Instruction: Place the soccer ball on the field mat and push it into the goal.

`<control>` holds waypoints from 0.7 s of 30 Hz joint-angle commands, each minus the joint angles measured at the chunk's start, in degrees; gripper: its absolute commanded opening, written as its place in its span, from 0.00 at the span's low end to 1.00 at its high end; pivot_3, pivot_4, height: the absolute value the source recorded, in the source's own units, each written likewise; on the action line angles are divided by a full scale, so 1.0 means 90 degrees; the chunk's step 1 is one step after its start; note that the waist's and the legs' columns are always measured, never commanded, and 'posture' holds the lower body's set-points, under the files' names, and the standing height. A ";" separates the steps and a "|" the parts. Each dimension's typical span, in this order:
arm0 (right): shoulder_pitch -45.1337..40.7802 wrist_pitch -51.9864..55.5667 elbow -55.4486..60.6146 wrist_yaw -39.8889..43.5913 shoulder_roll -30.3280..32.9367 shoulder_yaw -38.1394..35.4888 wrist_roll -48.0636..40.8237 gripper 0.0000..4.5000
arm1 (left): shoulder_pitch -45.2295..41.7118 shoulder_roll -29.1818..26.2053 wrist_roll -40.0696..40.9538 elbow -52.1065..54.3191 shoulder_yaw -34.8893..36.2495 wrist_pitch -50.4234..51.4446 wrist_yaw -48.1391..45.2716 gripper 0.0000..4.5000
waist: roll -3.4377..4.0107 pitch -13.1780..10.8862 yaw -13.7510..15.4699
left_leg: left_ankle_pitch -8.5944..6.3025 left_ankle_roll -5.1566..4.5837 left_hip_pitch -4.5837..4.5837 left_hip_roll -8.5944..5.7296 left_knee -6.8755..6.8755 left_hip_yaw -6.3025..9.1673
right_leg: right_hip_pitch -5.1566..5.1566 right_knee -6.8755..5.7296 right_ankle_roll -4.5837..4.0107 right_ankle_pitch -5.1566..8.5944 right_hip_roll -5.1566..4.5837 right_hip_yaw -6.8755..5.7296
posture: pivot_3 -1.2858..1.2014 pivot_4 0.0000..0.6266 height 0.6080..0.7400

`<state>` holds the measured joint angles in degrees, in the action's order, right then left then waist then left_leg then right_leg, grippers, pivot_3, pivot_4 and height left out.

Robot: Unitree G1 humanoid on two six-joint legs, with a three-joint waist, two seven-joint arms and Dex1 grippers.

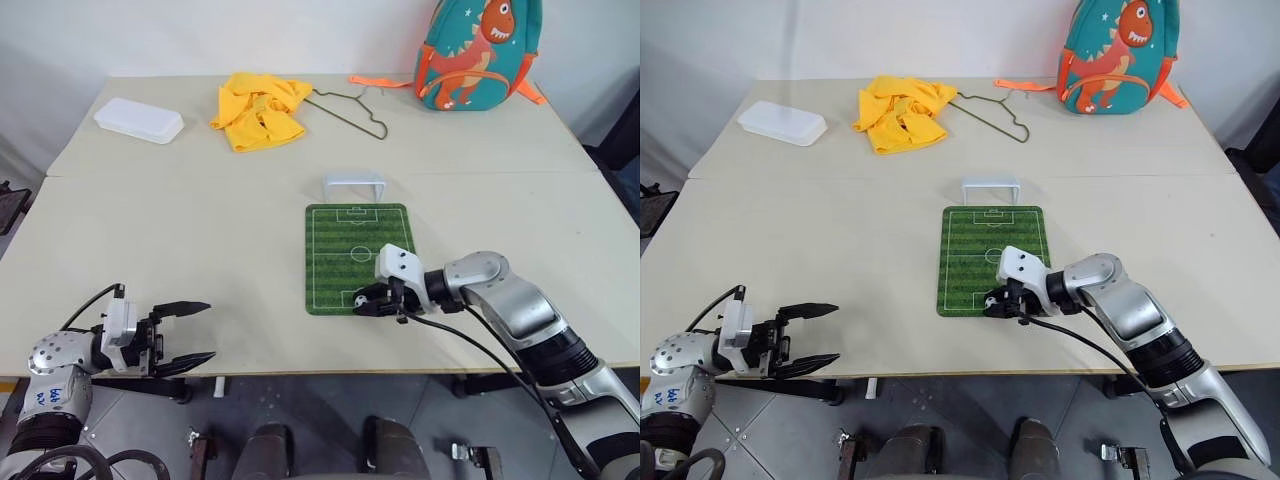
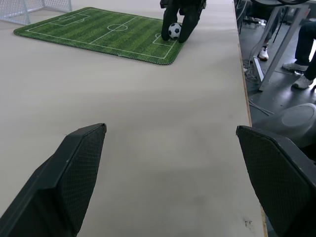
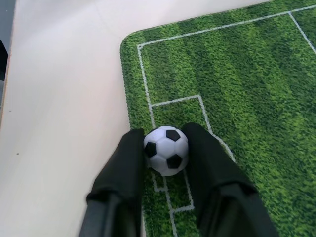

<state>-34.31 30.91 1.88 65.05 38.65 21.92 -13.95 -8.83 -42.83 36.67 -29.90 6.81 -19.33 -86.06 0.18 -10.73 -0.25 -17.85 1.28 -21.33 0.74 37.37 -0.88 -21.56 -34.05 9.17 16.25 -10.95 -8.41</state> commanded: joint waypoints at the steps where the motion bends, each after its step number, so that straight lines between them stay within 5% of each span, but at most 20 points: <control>1: 0.0105 0.0076 0.0025 0.0003 0.0068 -0.0227 0.0006 0.55 | -0.0076 0.0008 0.0044 0.0094 0.0180 0.0023 -0.0713 1.00 | 0.0000 0.0000 -0.0001 | 0.0000 0.0000 0.0000 0.0000 0.0002 -0.0001 | 0.0000 -0.0001 -0.0001 0.0000 0.0000 0.0001 | 0.52 0.24 1.00; 7: 0.0192 0.0081 0.0282 0.0114 0.0125 -0.0469 -0.0198 0.99 | -0.0164 0.0041 0.0032 0.0064 0.0188 0.0077 -0.0691 1.00 | -0.0001 0.0000 0.0004 | 0.0000 0.0000 0.0000 0.0002 0.0010 -0.0003 | 0.0000 -0.0006 -0.0003 -0.0002 0.0000 0.0004 | 0.52 0.24 1.00; 8: 0.0186 0.0092 0.0326 0.0109 0.0119 -0.0546 -0.0236 1.00 | -0.0175 0.0045 0.0028 0.0063 0.0189 0.0086 -0.0690 1.00 | -0.0001 0.0000 0.0003 | 0.0000 0.0000 0.0000 0.0002 0.0010 -0.0003 | 0.0000 -0.0005 -0.0003 -0.0002 0.0001 0.0004 | 0.52 0.24 1.00; 15: 0.0105 0.0406 0.1005 0.0316 0.0191 -0.1223 -0.0918 1.00 | -0.0207 0.0079 0.0028 0.0048 0.0203 0.0137 -0.0701 1.00 | -0.0001 0.0000 0.0003 | -0.0003 0.0004 0.0000 0.0008 0.0004 -0.0004 | -0.0002 -0.0002 -0.0003 -0.0002 0.0008 0.0005 | 0.52 0.24 1.00; 21: 0.0567 0.0375 0.1489 0.0758 0.0615 -0.1481 -0.1325 0.64 | -0.0285 0.0109 0.0003 -0.0015 0.0195 0.0158 -0.0715 1.00 | -0.0005 0.0003 0.0009 | -0.0010 0.0011 0.0000 0.0019 0.0005 -0.0004 | -0.0002 0.0003 -0.0004 -0.0002 0.0021 0.0006 | 0.52 0.24 1.00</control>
<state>-30.12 35.01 13.86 71.01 43.48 9.36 -24.91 -11.00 -41.59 36.59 -30.10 7.88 -17.93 -86.06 0.13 -10.70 -0.17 -17.94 1.38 -21.33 0.91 37.42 -0.91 -21.58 -34.02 9.13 16.23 -10.75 -8.35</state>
